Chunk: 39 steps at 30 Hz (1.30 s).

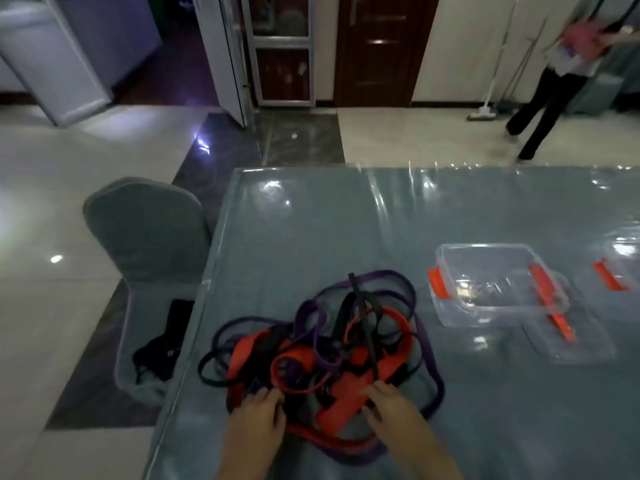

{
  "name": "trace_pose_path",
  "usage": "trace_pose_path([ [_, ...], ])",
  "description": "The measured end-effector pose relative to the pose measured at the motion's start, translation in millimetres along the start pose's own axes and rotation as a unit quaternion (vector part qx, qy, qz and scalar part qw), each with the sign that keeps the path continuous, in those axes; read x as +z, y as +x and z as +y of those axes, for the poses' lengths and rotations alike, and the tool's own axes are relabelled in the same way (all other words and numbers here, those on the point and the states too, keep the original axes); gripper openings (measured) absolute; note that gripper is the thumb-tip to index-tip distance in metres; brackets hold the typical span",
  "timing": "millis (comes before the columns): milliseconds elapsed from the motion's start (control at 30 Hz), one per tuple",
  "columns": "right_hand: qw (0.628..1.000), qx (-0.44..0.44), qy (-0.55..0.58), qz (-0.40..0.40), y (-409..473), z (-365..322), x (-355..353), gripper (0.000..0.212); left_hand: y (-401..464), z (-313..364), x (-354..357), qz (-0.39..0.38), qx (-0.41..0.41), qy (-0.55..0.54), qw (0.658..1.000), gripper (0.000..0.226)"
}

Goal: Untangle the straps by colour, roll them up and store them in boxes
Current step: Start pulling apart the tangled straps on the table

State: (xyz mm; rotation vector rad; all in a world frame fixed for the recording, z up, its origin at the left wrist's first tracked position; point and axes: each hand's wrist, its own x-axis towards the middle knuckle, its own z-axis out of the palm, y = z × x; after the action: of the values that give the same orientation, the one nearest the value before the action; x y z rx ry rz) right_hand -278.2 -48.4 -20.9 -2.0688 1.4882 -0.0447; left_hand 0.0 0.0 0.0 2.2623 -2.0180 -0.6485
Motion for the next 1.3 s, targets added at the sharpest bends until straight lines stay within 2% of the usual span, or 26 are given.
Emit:
trace_pose_path([
  [67,0.999,-0.002,-0.024,0.030,8.8,1.8,2.4,0.041,12.8,0.7,-0.3,0.065,0.025,-0.038,0.997,0.028],
  [133,0.998,0.027,-0.047,0.019,15.8,-1.9,0.6,0.057,30.1,4.7,-8.2,0.110,0.026,-0.007,0.994,0.045],
  [200,0.995,0.053,-0.076,-0.026,23.3,-7.3,1.9,0.067,52.2,8.2,-13.7,0.059,0.009,0.005,0.998,0.065],
  [267,0.986,0.072,-0.140,-0.062,31.3,-12.6,-2.0,0.067,73.5,6.5,-9.5,-0.007,-0.017,0.029,0.999,0.071],
  [333,0.977,0.077,-0.183,-0.074,40.0,-16.9,-7.0,0.061,89.7,4.5,-4.6,-0.041,-0.019,0.057,0.997,0.067],
  [400,0.977,0.076,-0.187,-0.070,46.4,-20.2,-10.6,0.051,98.4,2.9,-2.7,-0.026,-0.017,0.070,0.997,0.062],
  [467,0.982,0.078,-0.168,-0.046,53.4,-20.0,-19.6,0.041,103.0,3.0,-3.4,0.032,-0.002,0.056,0.998,0.052],
  [567,0.989,0.064,-0.124,0.045,66.9,-17.8,-37.5,0.024,108.3,-2.1,-6.7,0.129,0.023,0.015,0.991,0.033],
  [800,0.993,0.001,-0.029,0.117,107.4,-33.4,-57.5,0.015,101.4,0.4,-12.9,0.167,0.045,-0.204,0.964,0.026],
  [867,0.990,0.021,0.058,0.130,121.2,-37.1,-56.9,0.019,96.4,1.4,-11.2,0.153,0.070,-0.244,0.955,0.027],
  [900,0.984,0.038,0.134,0.110,129.4,-38.3,-58.3,0.028,93.8,2.6,-10.7,0.139,0.078,-0.260,0.953,0.028],
  [967,0.955,0.071,0.288,0.021,145.6,-41.9,-61.0,0.051,88.9,7.5,-10.2,0.096,0.072,-0.281,0.952,0.033],
  [1000,0.942,0.075,0.327,-0.012,153.0,-43.0,-61.0,0.057,87.6,10.4,-10.0,0.064,0.061,-0.282,0.955,0.037],
  [1100,0.935,0.063,0.349,-0.015,165.9,-42.4,-54.7,0.054,88.4,16.9,-13.8,-0.081,0.023,-0.280,0.956,0.043],
  [1167,0.924,0.059,0.379,-0.004,165.7,-37.3,-50.4,0.053,93.5,18.2,-20.3,-0.182,-0.016,-0.318,0.930,0.049],
  [1200,0.916,0.053,0.397,-0.003,163.7,-34.6,-49.5,0.055,97.1,19.2,-23.1,-0.204,-0.026,-0.322,0.924,0.054],
  [1267,0.901,0.038,0.433,0.000,157.3,-32.5,-51.5,0.057,104.8,25.8,-27.0,-0.170,-0.022,-0.297,0.939,0.055],
  [1300,0.895,0.028,0.445,0.009,153.9,-32.8,-53.7,0.053,108.4,30.7,-28.5,-0.128,-0.011,-0.289,0.949,0.047],
])
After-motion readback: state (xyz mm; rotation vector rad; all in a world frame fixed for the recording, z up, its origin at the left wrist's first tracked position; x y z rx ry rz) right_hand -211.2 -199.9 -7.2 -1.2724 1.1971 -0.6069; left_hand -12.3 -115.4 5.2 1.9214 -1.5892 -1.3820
